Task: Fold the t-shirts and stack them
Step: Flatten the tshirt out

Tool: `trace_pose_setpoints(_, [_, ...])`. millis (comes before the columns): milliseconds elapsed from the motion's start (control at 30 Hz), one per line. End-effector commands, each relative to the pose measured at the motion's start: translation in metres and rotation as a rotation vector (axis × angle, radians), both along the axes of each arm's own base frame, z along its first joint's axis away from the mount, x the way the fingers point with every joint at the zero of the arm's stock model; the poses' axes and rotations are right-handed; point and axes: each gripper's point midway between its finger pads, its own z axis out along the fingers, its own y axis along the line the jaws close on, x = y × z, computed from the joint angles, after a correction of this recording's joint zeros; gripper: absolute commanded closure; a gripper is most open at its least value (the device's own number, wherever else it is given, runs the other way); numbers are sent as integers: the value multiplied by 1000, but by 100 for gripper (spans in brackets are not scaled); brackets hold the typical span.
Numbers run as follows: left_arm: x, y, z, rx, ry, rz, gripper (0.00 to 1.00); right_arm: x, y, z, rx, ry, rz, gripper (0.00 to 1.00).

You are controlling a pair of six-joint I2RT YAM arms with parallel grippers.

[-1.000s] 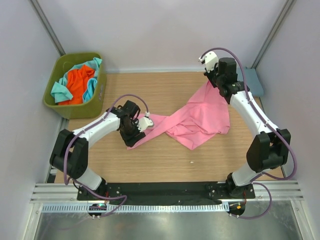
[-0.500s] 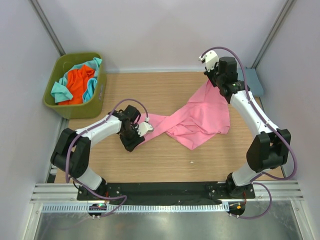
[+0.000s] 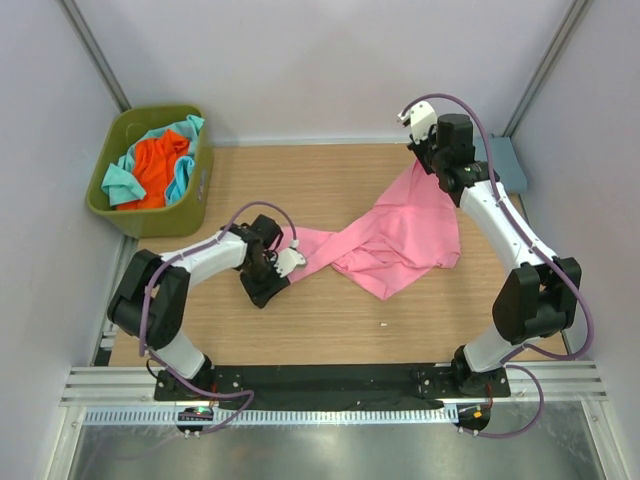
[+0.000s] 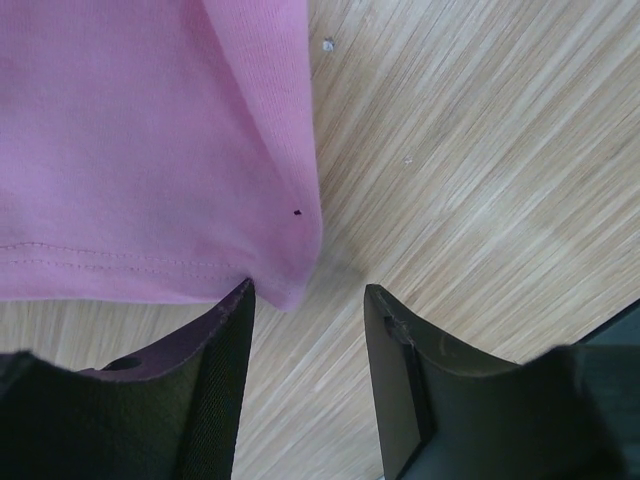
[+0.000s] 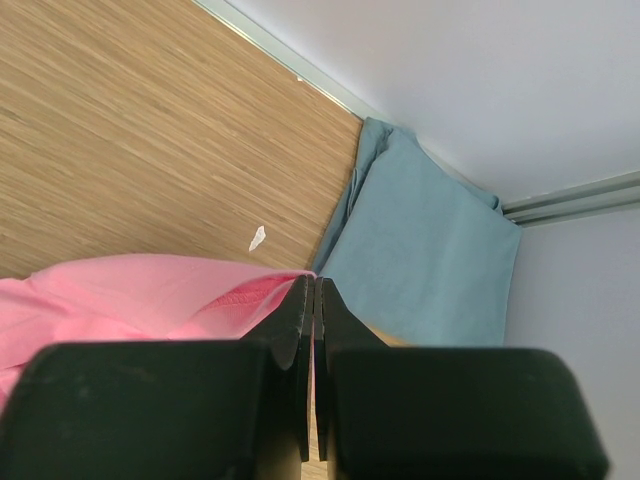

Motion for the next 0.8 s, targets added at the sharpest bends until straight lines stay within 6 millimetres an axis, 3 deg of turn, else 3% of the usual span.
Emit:
trace_pose_setpoints(0, [12,-13,3,-43,-23,-5,51,4,3,27,21,-68,1,99])
trace_pose_setpoints(100, [12,-13,-1,-38,-17,-8,53,2,2,27,19,-69,0,99])
trace_pose_setpoints(167, [12,-11,-4,-25,-14,-8,65,2,2,26,19,-70,-1,99])
trace_pose_setpoints(200, [11,-10,-5,-22,-8,-10,65,2,1,26,17,-70,-2,99])
trace_pose_setpoints(300, [14,-9,-1,-12,-14,-4,91,0,0,33,19,-85,-8,99])
trace_pose_setpoints(367, [19,-4,9,15,-42,-2,96,-3,-3,46,17,-109,-24,99])
trace_pose_setpoints(400, [26,-5,20,10,-78,-6,100,-4,-5,52,18,-118,-33,99])
trace_pose_setpoints(467, [48,-2,63,-27,-222,-19,100,-9,-11,74,17,-156,-57,99])
trace_pose_setpoints(500, [58,-3,95,-70,-326,-18,100,-14,-15,87,15,-181,-73,99])
trace_pose_setpoints(567, [71,0,132,-86,-439,-55,100,-22,-21,107,23,-220,-101,99])
trace_pose_setpoints(600, [85,-1,167,-95,-546,-59,100,-29,-23,122,36,-249,-106,99])
trace_pose_setpoints(700, [101,2,238,-117,-732,-70,100,-45,-30,152,73,-297,-144,99])
trace_pose_setpoints(767, [102,4,261,-114,-776,-79,100,-56,-37,171,112,-329,-187,99])
